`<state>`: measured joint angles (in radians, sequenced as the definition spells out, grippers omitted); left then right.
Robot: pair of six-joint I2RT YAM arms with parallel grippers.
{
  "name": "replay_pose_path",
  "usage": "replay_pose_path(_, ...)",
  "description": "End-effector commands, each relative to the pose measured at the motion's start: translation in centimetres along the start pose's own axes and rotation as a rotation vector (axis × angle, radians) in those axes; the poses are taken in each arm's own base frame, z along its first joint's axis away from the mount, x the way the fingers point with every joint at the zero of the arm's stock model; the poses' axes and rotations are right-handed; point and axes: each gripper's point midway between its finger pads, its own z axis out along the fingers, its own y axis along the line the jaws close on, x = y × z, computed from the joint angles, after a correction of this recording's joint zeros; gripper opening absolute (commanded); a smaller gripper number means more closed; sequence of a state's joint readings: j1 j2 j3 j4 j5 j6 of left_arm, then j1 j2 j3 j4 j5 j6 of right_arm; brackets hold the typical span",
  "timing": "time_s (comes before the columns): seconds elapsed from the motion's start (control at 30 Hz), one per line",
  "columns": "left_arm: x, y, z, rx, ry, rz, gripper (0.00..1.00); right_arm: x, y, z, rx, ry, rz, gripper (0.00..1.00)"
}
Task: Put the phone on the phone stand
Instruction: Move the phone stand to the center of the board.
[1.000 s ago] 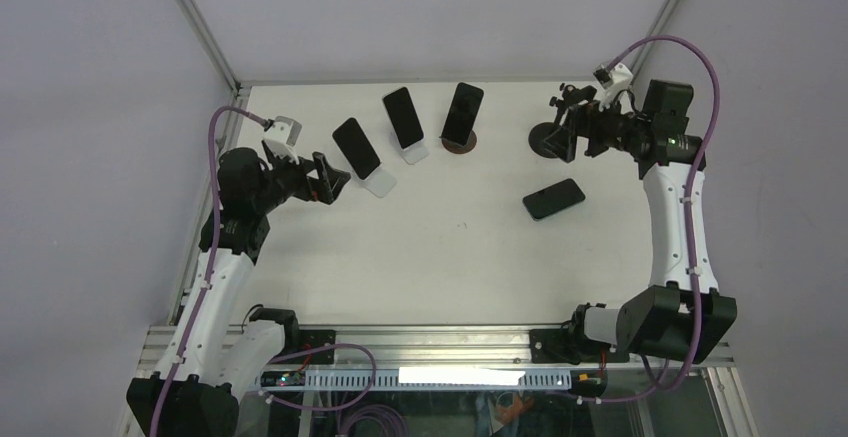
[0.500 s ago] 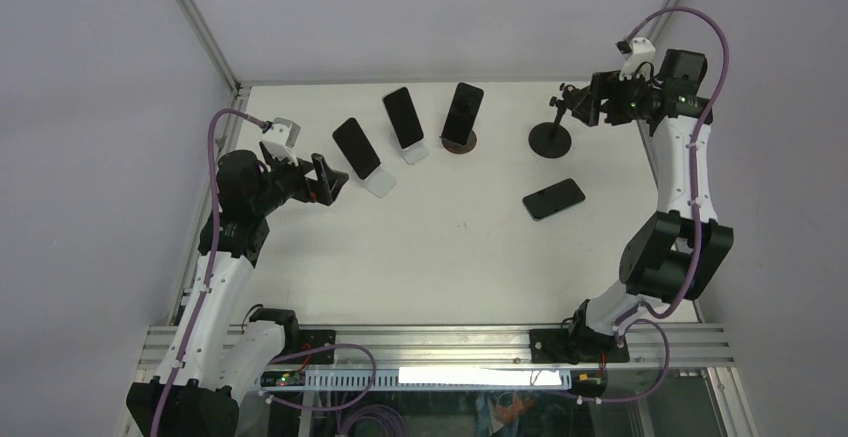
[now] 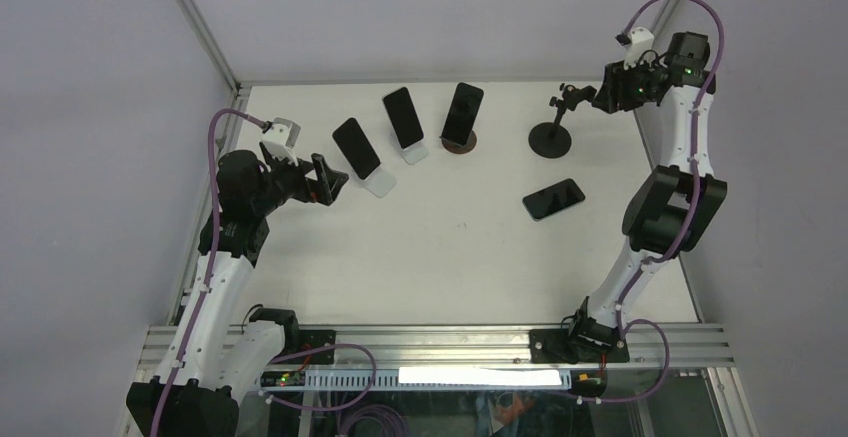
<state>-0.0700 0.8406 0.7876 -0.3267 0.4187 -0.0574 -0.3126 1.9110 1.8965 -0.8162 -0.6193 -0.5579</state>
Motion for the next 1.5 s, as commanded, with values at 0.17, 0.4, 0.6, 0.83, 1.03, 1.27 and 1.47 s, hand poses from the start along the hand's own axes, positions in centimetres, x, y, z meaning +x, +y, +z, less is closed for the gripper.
replay_pose_path(0.17,0.3,0.9,0.1,-0.032,0.012,0.023,0.98,-1.6,-0.3,0.2,-0.137,-0.065,-0.158,0.49)
replay_pose_path(0.4,0.5,1.1,0.1,-0.042,0.018,0.024,0.98,-2.4,-0.3,1.3,-0.207,-0.109,-0.208,0.50)
replay_pose_path(0.6,0.7,1.2,0.2,-0.046,0.024,0.025,0.98,-2.4,-1.3,2.1,-0.187,-0.096,-0.209,0.50)
replay_pose_path(0.83,0.7,1.2,0.3,-0.043,0.029,0.023,0.98,-2.3,-1.7,2.7,-0.197,-0.100,-0.216,0.51)
replay_pose_path(1.03,0.8,1.3,0.3,-0.046,0.032,0.023,0.98,-2.0,-1.0,4.0,-0.215,-0.083,-0.244,0.52)
replay_pose_path(1.27,1.0,1.4,0.4,-0.048,0.039,0.020,0.98,-2.2,-0.9,4.1,-0.227,-0.090,-0.262,0.42)
replay_pose_path(1.47,1.1,1.4,0.5,-0.045,0.042,0.018,0.98,-2.9,0.0,3.4,-0.253,-0.116,-0.278,0.30)
